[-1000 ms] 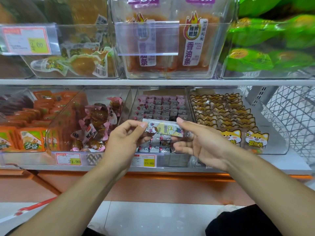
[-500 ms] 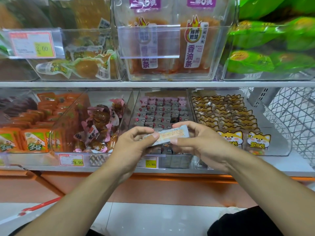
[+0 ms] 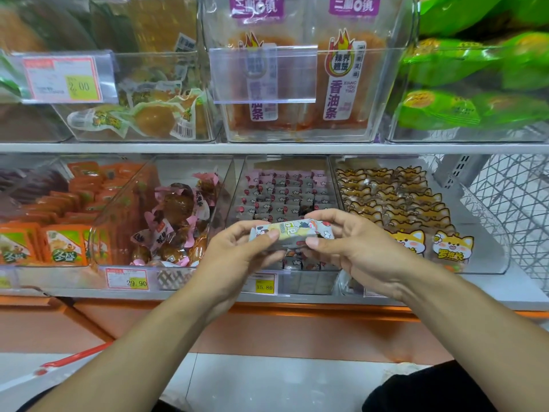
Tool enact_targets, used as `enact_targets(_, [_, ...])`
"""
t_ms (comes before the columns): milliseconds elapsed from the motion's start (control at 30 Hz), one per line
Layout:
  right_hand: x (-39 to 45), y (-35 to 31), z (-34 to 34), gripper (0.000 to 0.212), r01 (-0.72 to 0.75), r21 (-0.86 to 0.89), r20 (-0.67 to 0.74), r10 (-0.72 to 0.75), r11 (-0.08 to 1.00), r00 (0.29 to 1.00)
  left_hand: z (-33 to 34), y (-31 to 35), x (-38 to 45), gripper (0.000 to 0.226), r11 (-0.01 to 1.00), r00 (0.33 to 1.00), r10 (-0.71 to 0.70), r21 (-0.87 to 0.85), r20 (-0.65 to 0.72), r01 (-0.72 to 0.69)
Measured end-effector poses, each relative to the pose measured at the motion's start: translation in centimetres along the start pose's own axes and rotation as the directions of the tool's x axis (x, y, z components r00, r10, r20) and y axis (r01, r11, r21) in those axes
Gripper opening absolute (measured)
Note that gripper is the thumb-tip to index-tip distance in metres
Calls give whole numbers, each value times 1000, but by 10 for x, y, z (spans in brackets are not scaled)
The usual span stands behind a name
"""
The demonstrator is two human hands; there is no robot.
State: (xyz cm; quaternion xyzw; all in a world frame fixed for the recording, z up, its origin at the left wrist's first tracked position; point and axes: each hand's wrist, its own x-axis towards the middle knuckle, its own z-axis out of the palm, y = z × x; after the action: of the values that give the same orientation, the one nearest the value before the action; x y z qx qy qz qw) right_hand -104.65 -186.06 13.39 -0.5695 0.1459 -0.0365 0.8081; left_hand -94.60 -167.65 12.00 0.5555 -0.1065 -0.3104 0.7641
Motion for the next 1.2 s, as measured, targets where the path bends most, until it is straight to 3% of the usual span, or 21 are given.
enact_targets(100, [1, -1, 1, 55, -19, 65, -48, 22, 998, 999, -2, 0, 0, 43, 990, 995, 93, 106, -29, -90])
enact_targets(267, [2, -3, 4, 41, 1, 83, -151, 12, 997, 988, -2, -6, 2, 39, 973, 988, 150, 184, -36, -141])
enact_targets(367, [9, -12, 5, 36, 119, 84, -257, -94, 989, 962, -1, -5, 5, 33, 968, 980, 183, 189, -72, -167])
enact_targets(433, [14, -20, 2, 32, 231, -116, -342, -257, 966, 904, -1, -6, 9, 27, 921, 958, 259, 329, -122, -207])
enact_targets(533, [25, -27, -8, 25, 275, -610, -351, -564, 744, 748, 0, -12, 10, 20, 801, 937, 345, 540, -65, -257])
enact_targets(600, [35, -29, -10, 26, 250, -728, -302, -627, 638, 718, 0, -18, 10, 21, 598, 915, 400, 746, 40, -294])
enact_targets(700, [53, -30, -9, 29, 204, -760, -297, -608, 617, 736, -4, -25, 11, 38, 264, 882, 410, 895, 234, -360])
enact_targets(833, [67, -33, -12, 31, 108, -869, -186, -522, 483, 832, -7, -31, 15, 62, 33, 883, 317, 926, 347, -376])
enact_targets(967, [77, -33, -11, 31, 55, -915, -150, -462, 401, 874, -10, -36, 16, 70, -26, 893, 271, 930, 359, -365])
enact_targets(1200, [77, -39, -12, 26, 70, -932, -128, -506, 355, 853, -13, -36, 18, 69, -39, 876, 278, 916, 393, -399])
